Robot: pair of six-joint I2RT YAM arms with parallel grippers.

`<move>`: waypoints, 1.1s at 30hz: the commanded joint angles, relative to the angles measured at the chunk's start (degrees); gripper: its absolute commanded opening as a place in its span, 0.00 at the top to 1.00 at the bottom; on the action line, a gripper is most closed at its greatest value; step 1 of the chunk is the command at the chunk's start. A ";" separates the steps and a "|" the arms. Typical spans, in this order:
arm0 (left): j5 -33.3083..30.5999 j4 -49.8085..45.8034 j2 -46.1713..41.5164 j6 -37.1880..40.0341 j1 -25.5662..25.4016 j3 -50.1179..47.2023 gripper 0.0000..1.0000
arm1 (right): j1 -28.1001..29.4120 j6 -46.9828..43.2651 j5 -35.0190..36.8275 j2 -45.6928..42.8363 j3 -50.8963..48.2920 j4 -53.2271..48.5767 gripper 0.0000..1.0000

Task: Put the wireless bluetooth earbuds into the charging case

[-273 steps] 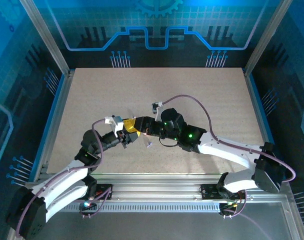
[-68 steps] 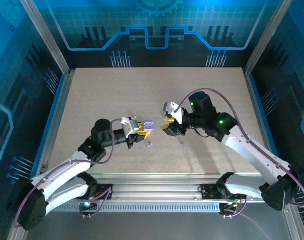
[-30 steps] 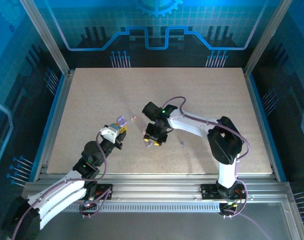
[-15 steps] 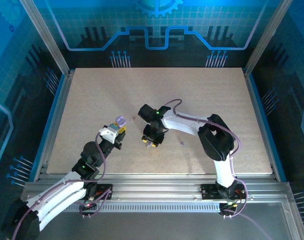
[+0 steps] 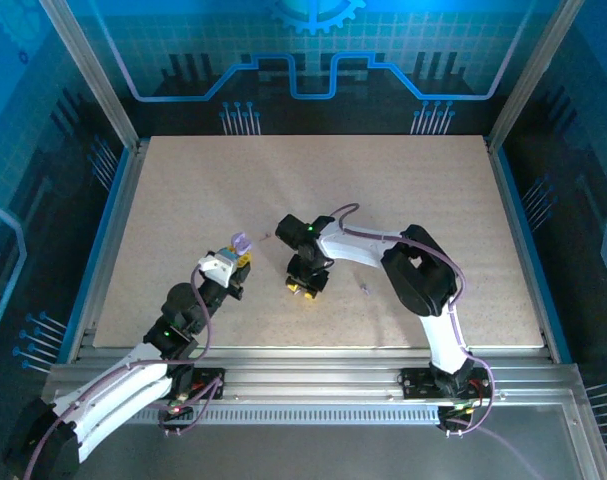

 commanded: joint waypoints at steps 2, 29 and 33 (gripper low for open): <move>-0.51 0.52 -0.44 -0.35 -0.05 -0.14 0.89 | -0.85 -0.55 0.47 1.34 1.72 -1.02 0.67; 1.36 0.91 2.30 -0.30 -0.02 1.05 0.89 | -1.76 -5.31 2.56 2.62 2.71 -2.78 0.78; 2.39 0.83 2.68 -0.44 -0.03 1.27 0.89 | -1.76 -6.82 3.84 1.75 2.46 -2.69 0.81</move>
